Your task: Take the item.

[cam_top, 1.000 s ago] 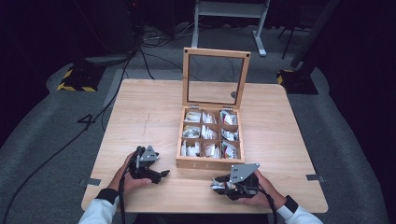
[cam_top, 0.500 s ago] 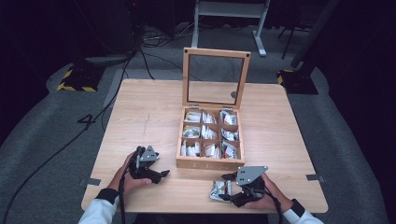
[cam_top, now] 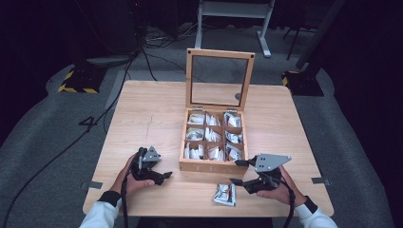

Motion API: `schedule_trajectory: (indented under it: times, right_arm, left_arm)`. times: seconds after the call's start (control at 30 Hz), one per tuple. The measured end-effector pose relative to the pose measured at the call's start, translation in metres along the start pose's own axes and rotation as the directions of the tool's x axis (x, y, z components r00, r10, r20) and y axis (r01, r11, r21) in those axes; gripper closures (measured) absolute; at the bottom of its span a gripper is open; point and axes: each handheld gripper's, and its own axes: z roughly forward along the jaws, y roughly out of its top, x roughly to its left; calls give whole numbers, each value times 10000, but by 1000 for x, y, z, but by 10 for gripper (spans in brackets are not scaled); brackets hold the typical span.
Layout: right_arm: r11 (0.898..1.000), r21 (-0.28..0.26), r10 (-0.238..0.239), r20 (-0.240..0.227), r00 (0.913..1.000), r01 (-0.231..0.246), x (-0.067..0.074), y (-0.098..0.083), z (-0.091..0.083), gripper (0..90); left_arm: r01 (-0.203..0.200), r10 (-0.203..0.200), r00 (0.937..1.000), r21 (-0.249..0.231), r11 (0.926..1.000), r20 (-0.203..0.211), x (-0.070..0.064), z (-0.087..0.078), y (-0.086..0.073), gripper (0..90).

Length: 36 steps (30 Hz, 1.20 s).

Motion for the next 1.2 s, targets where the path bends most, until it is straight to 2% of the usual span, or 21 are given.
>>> schedule_trajectory:
  times: [0.07, 0.13, 0.23, 0.3, 0.33, 0.53, 0.6, 0.7, 0.73, 0.8, 0.83, 0.93, 1.0, 1.07, 1.2]
  right_arm:
    - [9997, -156, 173, 235, 9996, -169, -7, 2, -4, 375]
    - [9989, -335, 350, 478, 9982, -334, -14, 4, -8, 380]
    - [9977, -419, 572, 936, 9940, -534, -24, 6, -13, 385]
    - [9967, -471, 706, 1118, 9912, -657, -31, 8, -16, 385]
    - [9967, -480, 716, 1261, 9894, -660, -34, 9, -17, 385]
    - [9940, -484, 1053, 1811, 9778, -981, -58, 15, -21, 383]
    - [9925, -408, 1206, 1908, 9742, -1149, -67, 16, -20, 369]
    - [9916, -289, 1293, 2188, 9672, -1260, -79, 19, -19, 357]
    - [9916, -266, 1295, 2256, 9656, -1268, -83, 20, -19, 357]
    - [9904, -237, 1378, 2403, 9609, -1361, -90, 22, -18, 357]
    - [9895, -261, 1442, 2401, 9600, -1421, -94, 23, -17, 357]
    - [9827, -447, 1853, 2382, 9534, -1799, -105, 27, -15, 357]
    - [9824, -419, 1865, 2483, 9506, -1818, -112, 30, -12, 357]
    - [9807, -405, 1950, 2595, 9458, -1911, -118, 32, -10, 359]
    - [9795, -383, 2002, 2896, 9360, -1977, -130, 35, -7, 378]
  left_arm:
    - [64, -64, 10000, -73, 10000, -44, 1, -3, 2, 172]
    - [107, -113, 9998, -357, 9993, -148, 3, -7, 4, 173]
    - [357, -357, 9994, -700, 9969, 12, 9, -15, 9, 174]
    - [366, -375, 9993, -926, 9950, -86, 13, -19, 14, 179]
    - [477, -490, 9987, -1038, 9935, -101, 14, -21, 18, 179]
    - [442, -512, 9981, -1806, 9826, -340, 25, -32, 47, 182]
    - [463, -530, 9982, -1979, 9791, -283, 28, -33, 57, 181]
    - [214, -301, 9988, -2047, 9786, -397, 32, -33, 73, 182]
    - [242, -301, 9992, -2049, 9785, -257, 33, -33, 79, 182]
    - [147, -212, 9994, -2080, 9780, -290, 37, -33, 88, 183]
    - [242, -300, 9993, -2128, 9768, -241, 39, -33, 93, 183]
    - [96, -165, 9994, -2115, 9773, -312, 43, -32, 107, 183]
    - [93, -141, 9997, -2169, 9762, -204, 44, -30, 115, 197]
    - [-48, -11, 9996, -2112, 9774, -282, 46, -27, 123, 197]
    - [-71, 31, 9998, -2022, 9793, -201, 51, -20, 138, 197]
